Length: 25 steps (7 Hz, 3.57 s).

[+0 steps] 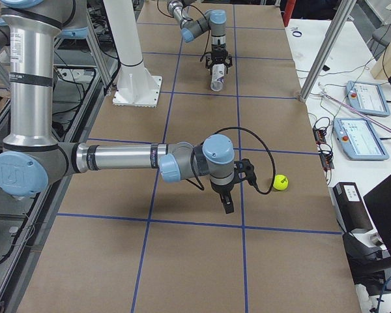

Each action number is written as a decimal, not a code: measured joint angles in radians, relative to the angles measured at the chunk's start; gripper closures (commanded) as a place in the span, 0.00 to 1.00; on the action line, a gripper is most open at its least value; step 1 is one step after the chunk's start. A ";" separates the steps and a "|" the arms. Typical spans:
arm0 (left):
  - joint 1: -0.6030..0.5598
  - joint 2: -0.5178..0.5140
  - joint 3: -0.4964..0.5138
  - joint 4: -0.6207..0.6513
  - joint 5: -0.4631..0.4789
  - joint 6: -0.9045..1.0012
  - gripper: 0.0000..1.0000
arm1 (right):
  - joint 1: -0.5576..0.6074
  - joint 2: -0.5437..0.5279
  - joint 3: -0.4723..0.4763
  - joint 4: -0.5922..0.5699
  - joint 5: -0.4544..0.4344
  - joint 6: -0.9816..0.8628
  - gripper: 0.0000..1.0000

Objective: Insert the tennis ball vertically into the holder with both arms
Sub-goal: 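Reach the left gripper down to the white tennis ball can, then close the left gripper around the can's body, then lift the can with the left gripper and stand it upright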

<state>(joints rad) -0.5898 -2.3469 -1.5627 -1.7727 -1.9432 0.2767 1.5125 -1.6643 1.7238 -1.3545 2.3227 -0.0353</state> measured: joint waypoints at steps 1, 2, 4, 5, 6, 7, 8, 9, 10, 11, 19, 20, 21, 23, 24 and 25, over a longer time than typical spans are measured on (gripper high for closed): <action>0.004 -0.006 0.018 0.001 0.019 0.019 0.02 | 0.000 0.000 0.000 0.000 0.001 0.000 0.01; 0.010 -0.008 0.036 0.001 0.033 0.036 0.02 | 0.000 0.001 -0.001 0.000 0.003 0.001 0.01; 0.032 -0.009 0.061 0.001 0.076 0.046 0.02 | 0.000 0.001 -0.001 0.000 0.004 0.002 0.01; 0.041 -0.010 0.073 0.000 0.091 0.047 0.03 | 0.000 0.002 -0.002 0.000 0.005 0.002 0.01; 0.050 -0.012 0.086 -0.003 0.107 0.047 0.03 | 0.000 0.002 -0.002 0.000 0.010 0.002 0.01; 0.058 -0.021 0.107 -0.006 0.119 0.047 0.03 | 0.000 0.004 -0.002 0.000 0.019 0.002 0.01; 0.066 -0.032 0.131 -0.009 0.131 0.046 0.03 | 0.000 0.005 -0.003 0.000 0.025 0.002 0.01; 0.073 -0.038 0.149 -0.011 0.144 0.047 0.03 | 0.000 0.006 -0.003 0.000 0.029 0.002 0.01; 0.077 -0.040 0.160 -0.013 0.152 0.047 0.03 | 0.000 0.006 -0.003 0.000 0.031 0.002 0.01; 0.078 -0.042 0.168 -0.014 0.156 0.048 0.04 | 0.000 0.006 -0.003 -0.001 0.032 0.002 0.01; 0.078 -0.058 0.230 -0.087 0.187 0.051 0.32 | 0.000 0.012 -0.003 -0.002 0.032 0.002 0.01; 0.075 -0.063 0.226 -0.087 0.187 0.050 0.31 | 0.000 0.012 -0.003 -0.002 0.032 0.002 0.01; 0.068 -0.082 0.217 -0.087 0.186 0.050 0.29 | 0.000 0.012 -0.003 -0.002 0.032 0.002 0.01; 0.041 -0.128 0.167 -0.091 0.180 0.039 0.25 | 0.000 0.012 -0.003 -0.002 0.037 0.002 0.01; 0.021 -0.142 0.139 -0.116 0.178 0.012 0.23 | 0.000 0.012 -0.003 -0.001 0.039 0.002 0.01; 0.004 -0.153 0.124 -0.185 0.176 -0.050 0.22 | 0.000 0.012 -0.003 -0.001 0.040 0.002 0.01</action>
<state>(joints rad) -0.5863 -2.4999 -1.4382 -1.9581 -1.7669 0.2269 1.5125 -1.6523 1.7211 -1.3551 2.3624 -0.0337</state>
